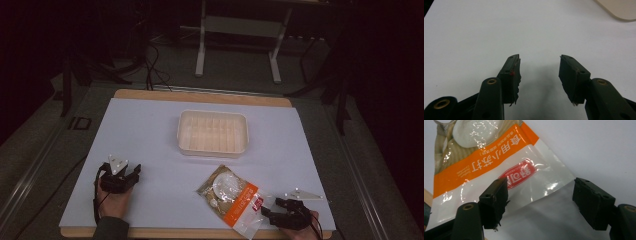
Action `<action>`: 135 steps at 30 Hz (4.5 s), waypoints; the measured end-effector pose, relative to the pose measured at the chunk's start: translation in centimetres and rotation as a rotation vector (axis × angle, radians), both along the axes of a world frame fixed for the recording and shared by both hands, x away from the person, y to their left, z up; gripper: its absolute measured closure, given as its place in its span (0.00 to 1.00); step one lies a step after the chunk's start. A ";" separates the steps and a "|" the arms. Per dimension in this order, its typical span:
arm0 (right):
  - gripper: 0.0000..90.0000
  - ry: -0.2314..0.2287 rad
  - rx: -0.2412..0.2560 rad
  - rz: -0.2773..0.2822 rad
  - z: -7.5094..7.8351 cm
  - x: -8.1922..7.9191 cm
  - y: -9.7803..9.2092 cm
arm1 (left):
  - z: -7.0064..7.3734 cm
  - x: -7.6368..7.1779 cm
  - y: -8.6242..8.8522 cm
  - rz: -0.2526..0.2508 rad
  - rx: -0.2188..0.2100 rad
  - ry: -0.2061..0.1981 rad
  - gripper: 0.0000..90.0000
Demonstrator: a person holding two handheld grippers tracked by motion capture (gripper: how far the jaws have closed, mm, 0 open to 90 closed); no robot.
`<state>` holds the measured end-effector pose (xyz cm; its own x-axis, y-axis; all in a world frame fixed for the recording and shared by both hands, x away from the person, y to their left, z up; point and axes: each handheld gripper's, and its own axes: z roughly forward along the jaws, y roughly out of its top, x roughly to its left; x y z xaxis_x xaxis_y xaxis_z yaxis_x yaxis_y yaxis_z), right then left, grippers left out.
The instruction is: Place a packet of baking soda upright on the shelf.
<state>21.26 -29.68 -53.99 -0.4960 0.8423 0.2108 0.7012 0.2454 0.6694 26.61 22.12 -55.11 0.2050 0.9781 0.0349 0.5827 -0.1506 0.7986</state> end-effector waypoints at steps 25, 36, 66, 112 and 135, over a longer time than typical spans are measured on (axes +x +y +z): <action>0.60 0.069 0.117 0.071 -0.2 0.6 1.5 | 0.0 0.0 -0.1 0.000 0.015 0.002 0.55; 0.83 0.121 0.110 0.036 -0.1 0.7 1.8 | 0.0 0.0 -0.2 0.000 0.017 0.000 0.55; 1.00 0.083 0.212 0.056 3.8 1.7 2.1 | 0.0 0.0 -0.2 0.001 0.016 -0.001 0.55; 1.00 -0.032 0.318 0.159 10.7 6.2 7.0 | 0.0 0.1 0.1 0.014 -0.007 -0.002 0.56; 1.00 -0.032 0.285 0.191 12.3 8.0 10.0 | 0.0 0.1 0.1 0.014 -0.009 0.001 0.55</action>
